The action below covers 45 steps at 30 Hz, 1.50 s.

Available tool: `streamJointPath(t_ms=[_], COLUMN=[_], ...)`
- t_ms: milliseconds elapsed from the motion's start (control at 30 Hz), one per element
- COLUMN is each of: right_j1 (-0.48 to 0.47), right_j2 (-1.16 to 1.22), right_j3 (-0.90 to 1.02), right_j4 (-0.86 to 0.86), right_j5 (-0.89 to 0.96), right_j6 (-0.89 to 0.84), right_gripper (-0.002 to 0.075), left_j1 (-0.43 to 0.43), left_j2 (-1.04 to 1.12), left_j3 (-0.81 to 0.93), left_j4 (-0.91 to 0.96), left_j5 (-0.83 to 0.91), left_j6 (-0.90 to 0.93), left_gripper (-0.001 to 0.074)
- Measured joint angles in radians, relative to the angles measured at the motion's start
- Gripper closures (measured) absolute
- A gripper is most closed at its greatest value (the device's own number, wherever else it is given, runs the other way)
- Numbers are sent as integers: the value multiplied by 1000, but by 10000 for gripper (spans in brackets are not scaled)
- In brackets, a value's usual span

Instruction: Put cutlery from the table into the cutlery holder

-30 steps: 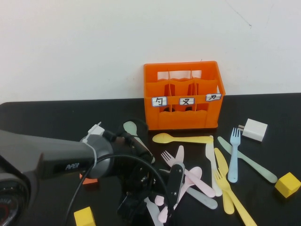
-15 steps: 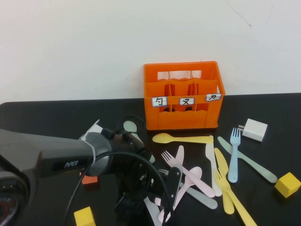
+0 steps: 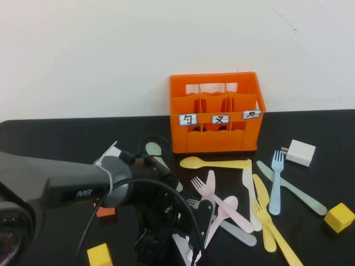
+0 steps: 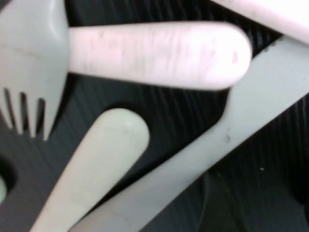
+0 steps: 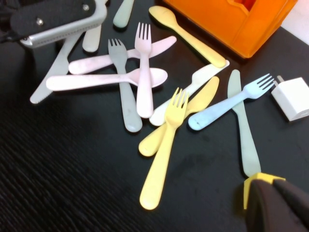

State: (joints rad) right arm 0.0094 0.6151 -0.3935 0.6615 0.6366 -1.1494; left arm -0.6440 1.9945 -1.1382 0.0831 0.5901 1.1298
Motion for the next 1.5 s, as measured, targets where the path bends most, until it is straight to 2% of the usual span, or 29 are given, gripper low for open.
streamJointPath(t_ms=[100, 167, 300, 467, 533, 900, 967, 1033, 1167, 1267, 1367, 1500], right_j1=[0, 0, 0, 0, 0, 0, 0, 0, 0, 0, 0, 0], right_j2=[0, 0, 0, 0, 0, 0, 0, 0, 0, 0, 0, 0], right_j3=[0, 0, 0, 0, 0, 0, 0, 0, 0, 0, 0, 0], right_j4=[0, 0, 0, 7, 7, 16, 21, 26, 32, 34, 37, 49], right_j5=[0, 0, 0, 0, 0, 9, 9, 10, 12, 12, 12, 12], right_j6=[0, 0, 0, 0, 0, 0, 0, 0, 0, 0, 0, 0], right_gripper=[728, 728, 728, 728, 728, 728, 728, 728, 728, 728, 728, 728], left_j1=[0, 0, 0, 5, 9, 37, 51, 61, 67, 67, 67, 67], left_j2=[-15, -32, -74, -93, -93, -93, -93, -89, -78, -67, -46, -15], left_j3=[0, 0, 0, 0, 0, -28, -28, -28, -28, -30, -30, -30], left_j4=[0, 2, 26, 40, 66, 86, 67, 43, -37, -83, -112, -119], left_j5=[-4, -11, -13, -11, -11, 18, 5, -8, -40, -63, -68, -68], left_j6=[-78, -200, -433, -918, -1102, -1997, -2054, -2072, -2082, -2086, -2090, -2092], left_gripper=[385, 410, 516, 676, 708, 734, 722, 676, 488, 382, 346, 335])
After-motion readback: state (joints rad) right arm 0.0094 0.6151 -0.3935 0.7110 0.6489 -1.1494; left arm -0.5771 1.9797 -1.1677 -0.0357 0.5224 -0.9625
